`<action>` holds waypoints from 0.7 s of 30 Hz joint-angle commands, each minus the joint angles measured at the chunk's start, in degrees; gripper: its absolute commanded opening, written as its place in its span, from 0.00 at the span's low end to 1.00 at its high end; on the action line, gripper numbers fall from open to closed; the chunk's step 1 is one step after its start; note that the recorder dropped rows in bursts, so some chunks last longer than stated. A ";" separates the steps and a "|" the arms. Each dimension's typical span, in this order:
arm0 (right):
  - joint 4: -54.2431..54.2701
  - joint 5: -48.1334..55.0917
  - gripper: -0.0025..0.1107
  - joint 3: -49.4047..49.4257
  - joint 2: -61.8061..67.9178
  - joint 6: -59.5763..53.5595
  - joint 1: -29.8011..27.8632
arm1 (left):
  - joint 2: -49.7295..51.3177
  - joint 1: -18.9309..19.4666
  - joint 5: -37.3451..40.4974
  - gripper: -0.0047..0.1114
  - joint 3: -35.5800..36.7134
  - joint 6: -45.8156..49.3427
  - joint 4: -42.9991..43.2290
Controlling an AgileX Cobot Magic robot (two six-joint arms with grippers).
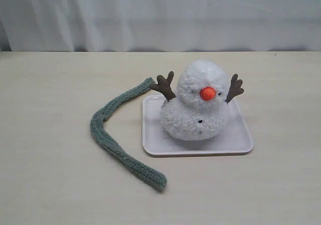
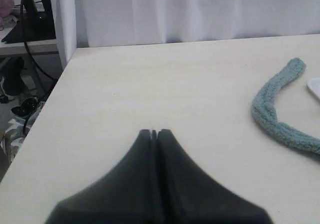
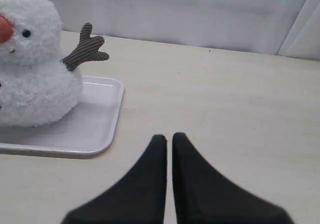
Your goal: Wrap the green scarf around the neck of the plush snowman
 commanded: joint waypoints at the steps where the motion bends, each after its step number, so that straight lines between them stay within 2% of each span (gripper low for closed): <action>1: 0.08 -0.53 0.06 0.10 -0.28 -0.20 0.01 | -0.15 0.20 -0.76 0.04 0.18 0.04 -0.17; 5: 0.08 -0.53 0.06 0.10 -0.28 -0.20 0.01 | -0.15 0.20 -4.13 0.04 0.18 0.04 1.48; 7: 0.08 -0.53 0.06 0.10 -0.28 -0.20 0.01 | -0.15 0.20 -8.93 0.04 0.18 -0.20 0.84; 11: 0.08 -0.53 0.06 0.10 -0.28 -0.20 0.01 | -0.15 0.20 -17.37 0.04 0.18 -0.48 -12.71; 13: 0.08 -0.53 0.06 0.10 -0.28 -0.20 0.01 | -0.15 0.20 -25.36 0.04 0.18 -0.62 -15.52; 15: 0.08 -0.53 0.06 0.10 -0.28 -0.20 0.01 | -0.15 0.20 -34.25 0.04 0.18 -5.45 -19.10; 17: 0.08 -0.53 0.06 0.10 -0.28 -0.20 0.01 | -0.15 0.20 -39.33 0.04 0.18 -11.49 -20.44; 19: 0.08 -0.53 0.06 0.10 -0.28 -0.20 0.01 | -0.15 0.20 -41.84 0.04 0.18 -16.62 -19.49; 21: 0.08 -0.53 0.06 0.10 -0.28 -0.20 0.01 | -0.15 0.20 -39.98 0.04 -0.10 -18.73 -17.57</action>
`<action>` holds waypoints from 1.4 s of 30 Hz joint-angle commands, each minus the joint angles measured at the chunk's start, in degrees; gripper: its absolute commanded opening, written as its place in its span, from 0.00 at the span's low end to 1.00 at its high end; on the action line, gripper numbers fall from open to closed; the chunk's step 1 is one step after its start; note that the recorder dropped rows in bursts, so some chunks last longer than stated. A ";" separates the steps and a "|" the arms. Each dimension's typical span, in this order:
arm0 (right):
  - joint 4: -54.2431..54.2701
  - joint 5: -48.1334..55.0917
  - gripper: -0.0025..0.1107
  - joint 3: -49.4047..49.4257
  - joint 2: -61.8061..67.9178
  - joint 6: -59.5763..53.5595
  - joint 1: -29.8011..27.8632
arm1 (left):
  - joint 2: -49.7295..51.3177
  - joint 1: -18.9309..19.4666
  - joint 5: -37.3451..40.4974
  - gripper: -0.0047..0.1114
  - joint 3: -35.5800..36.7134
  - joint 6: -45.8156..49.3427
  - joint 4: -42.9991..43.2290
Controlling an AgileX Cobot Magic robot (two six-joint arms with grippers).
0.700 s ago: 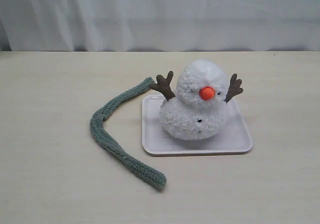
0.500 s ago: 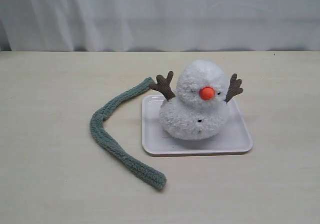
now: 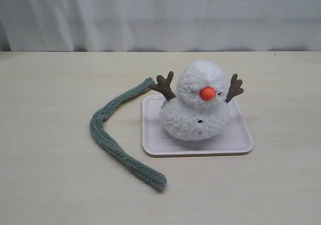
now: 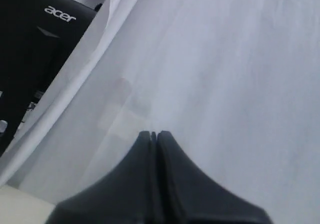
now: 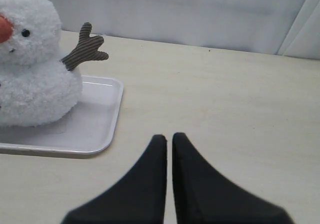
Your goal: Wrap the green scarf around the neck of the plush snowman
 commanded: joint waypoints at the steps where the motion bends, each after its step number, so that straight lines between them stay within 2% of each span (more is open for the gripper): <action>1: 0.08 -0.53 0.06 0.10 -0.28 -0.20 0.01 | -0.15 0.20 -0.92 0.04 -1.50 -7.83 1.42; 4: 0.08 -0.53 0.06 0.10 -0.28 -0.20 0.01 | 0.81 0.20 7.84 0.04 -7.28 -7.63 4.72; 7: 0.08 -0.53 0.06 0.10 -0.28 -0.20 0.01 | 6.57 0.20 13.60 0.04 -13.17 -7.47 7.48; 12: 0.08 -0.53 0.06 0.10 -0.28 -0.20 0.01 | 22.57 0.20 23.41 0.04 -24.11 -5.79 12.05; 16: 0.08 -0.53 0.06 0.10 -0.28 -0.20 0.01 | 34.08 0.00 27.15 0.04 -30.13 -3.00 11.94; 19: 0.08 -0.53 0.06 0.10 -0.28 -0.20 0.01 | 42.50 -1.84 27.15 0.04 -32.78 -2.13 12.16; 23: 0.08 -0.53 0.06 0.10 -0.28 -0.20 0.01 | 52.63 -4.44 27.12 0.05 -35.09 4.58 12.16; 29: 0.08 -0.53 0.06 0.10 -0.28 -0.20 0.01 | 63.68 -6.10 24.43 0.24 -37.15 4.88 12.14; 33: 0.08 -0.53 0.06 0.10 -0.28 -0.20 0.01 | 66.64 -6.10 22.31 0.37 -38.77 6.62 12.14; 37: 0.08 -0.53 0.06 0.10 -0.28 -0.20 0.01 | 67.86 -6.37 22.31 0.45 -40.49 6.62 12.14; 42: 0.08 -0.53 0.06 0.10 -0.28 -0.20 0.01 | 72.46 -10.95 24.88 0.55 -43.57 7.93 12.14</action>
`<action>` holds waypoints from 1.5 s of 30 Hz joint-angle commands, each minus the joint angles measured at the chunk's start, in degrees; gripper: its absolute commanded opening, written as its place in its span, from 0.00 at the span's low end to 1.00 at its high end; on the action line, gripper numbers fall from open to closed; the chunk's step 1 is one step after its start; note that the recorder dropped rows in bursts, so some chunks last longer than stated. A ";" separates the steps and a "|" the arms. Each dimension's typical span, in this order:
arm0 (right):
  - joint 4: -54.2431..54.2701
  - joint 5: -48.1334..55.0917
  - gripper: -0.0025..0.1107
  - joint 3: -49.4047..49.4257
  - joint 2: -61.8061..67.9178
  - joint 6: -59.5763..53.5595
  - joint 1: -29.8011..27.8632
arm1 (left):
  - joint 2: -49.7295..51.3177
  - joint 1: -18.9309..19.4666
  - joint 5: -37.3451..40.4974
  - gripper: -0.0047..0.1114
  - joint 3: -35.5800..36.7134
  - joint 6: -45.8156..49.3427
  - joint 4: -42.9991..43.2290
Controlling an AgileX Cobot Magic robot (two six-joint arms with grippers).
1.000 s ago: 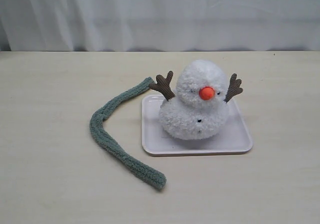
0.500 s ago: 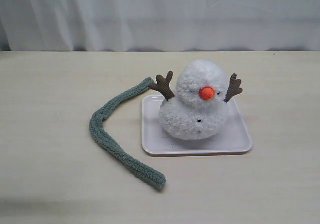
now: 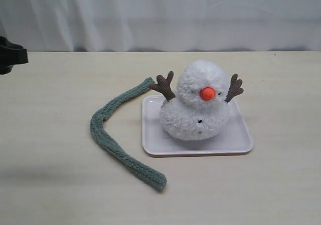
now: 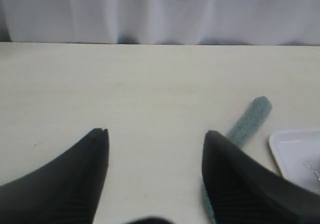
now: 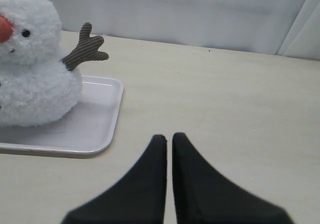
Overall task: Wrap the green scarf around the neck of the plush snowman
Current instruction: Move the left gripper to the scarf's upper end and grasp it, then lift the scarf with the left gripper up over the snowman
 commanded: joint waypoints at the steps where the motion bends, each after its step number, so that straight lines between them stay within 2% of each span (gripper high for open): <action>1: 0.08 -0.53 0.06 0.10 -0.28 -0.20 0.01 | 5.22 -4.78 2.49 0.56 -3.57 1.87 -0.26; 4: 0.08 -0.53 0.06 0.10 -0.28 -0.20 0.01 | 9.23 -7.44 4.46 0.60 -6.76 3.88 -0.26; 12: 0.08 -0.53 0.06 0.10 -0.28 -0.20 0.01 | 19.90 -11.03 5.70 0.60 -11.04 7.20 -0.42; 18: 0.08 -0.53 0.06 0.10 -0.28 -0.20 0.01 | 30.16 -14.40 10.58 0.60 -15.93 7.60 -0.42; 24: 0.08 -0.53 0.06 0.10 -0.28 -0.20 0.01 | 36.91 -14.38 13.78 0.60 -19.97 8.07 -0.42; 33: 0.08 -0.53 0.06 0.10 -0.28 -0.20 0.01 | 43.24 -14.38 12.93 0.60 -20.67 8.07 -1.58; 39: 0.08 -0.53 0.06 0.10 -0.28 -0.20 0.01 | 46.10 -14.38 8.98 0.59 -20.67 7.82 -2.33; 41: 0.08 -0.53 0.06 0.10 -0.28 -0.20 0.01 | 46.62 -14.38 8.58 0.54 -20.67 7.82 -2.33; 45: 0.08 -0.53 0.06 0.10 -0.28 -0.20 0.01 | 46.71 -14.38 8.37 0.33 -20.67 7.82 -2.33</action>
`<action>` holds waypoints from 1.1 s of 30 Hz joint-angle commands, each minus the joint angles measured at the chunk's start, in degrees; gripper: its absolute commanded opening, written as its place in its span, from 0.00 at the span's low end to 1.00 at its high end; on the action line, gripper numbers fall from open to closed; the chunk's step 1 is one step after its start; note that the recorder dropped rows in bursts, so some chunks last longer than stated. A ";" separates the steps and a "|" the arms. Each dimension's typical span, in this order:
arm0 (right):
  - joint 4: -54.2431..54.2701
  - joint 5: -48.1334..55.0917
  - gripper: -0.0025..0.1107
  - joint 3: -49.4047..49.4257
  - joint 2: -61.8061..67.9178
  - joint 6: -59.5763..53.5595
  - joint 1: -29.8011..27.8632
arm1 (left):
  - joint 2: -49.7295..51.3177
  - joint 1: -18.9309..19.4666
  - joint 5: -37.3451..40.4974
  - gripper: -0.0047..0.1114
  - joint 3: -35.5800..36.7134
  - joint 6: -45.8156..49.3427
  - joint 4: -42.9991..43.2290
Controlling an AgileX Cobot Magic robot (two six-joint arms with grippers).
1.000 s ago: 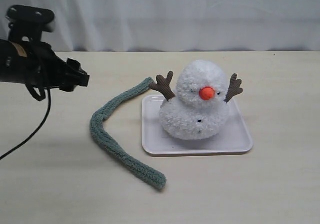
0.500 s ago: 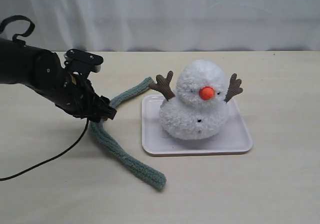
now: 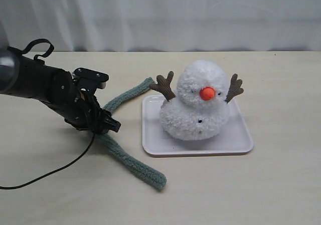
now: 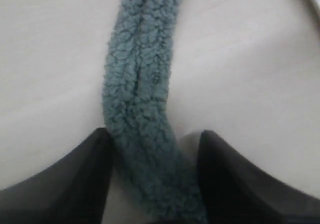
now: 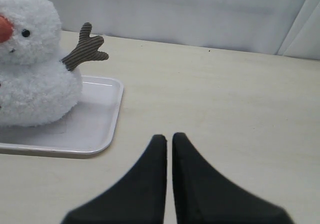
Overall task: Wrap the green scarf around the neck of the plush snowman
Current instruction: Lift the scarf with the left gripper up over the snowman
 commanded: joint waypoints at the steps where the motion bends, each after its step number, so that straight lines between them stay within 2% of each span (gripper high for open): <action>1: 0.08 -0.53 0.06 0.10 -0.28 -0.20 0.01 | 0.26 -0.15 -1.17 0.28 -0.38 0.03 -0.61; 2: 0.08 -0.53 0.06 0.10 -0.28 -0.20 0.01 | 0.26 -0.15 -1.17 0.23 -0.38 0.12 -0.61; 3: 0.08 -0.53 0.06 0.10 -0.28 -0.20 0.01 | 0.26 -0.15 -1.17 0.12 -0.38 0.12 -0.05; 5: 0.08 -0.53 0.06 0.10 -0.28 -0.20 0.01 | -0.02 -0.15 -1.31 0.04 -0.38 1.96 0.87; 9: 0.08 -0.53 0.06 0.10 -0.28 -0.20 0.01 | -4.38 -0.15 -1.20 0.04 -2.06 2.10 4.97; 19: 0.08 -0.53 0.06 0.10 -0.28 -0.20 0.01 | -20.57 -0.74 -2.52 0.04 -6.67 5.29 4.97; 25: 0.08 -0.53 0.06 0.10 -0.28 -0.20 0.01 | -27.81 -9.36 -5.35 0.04 -9.53 15.28 5.81; 33: 0.08 -0.53 0.06 0.10 -0.28 -0.20 0.01 | -29.42 -21.24 -10.95 0.04 -9.97 23.79 5.81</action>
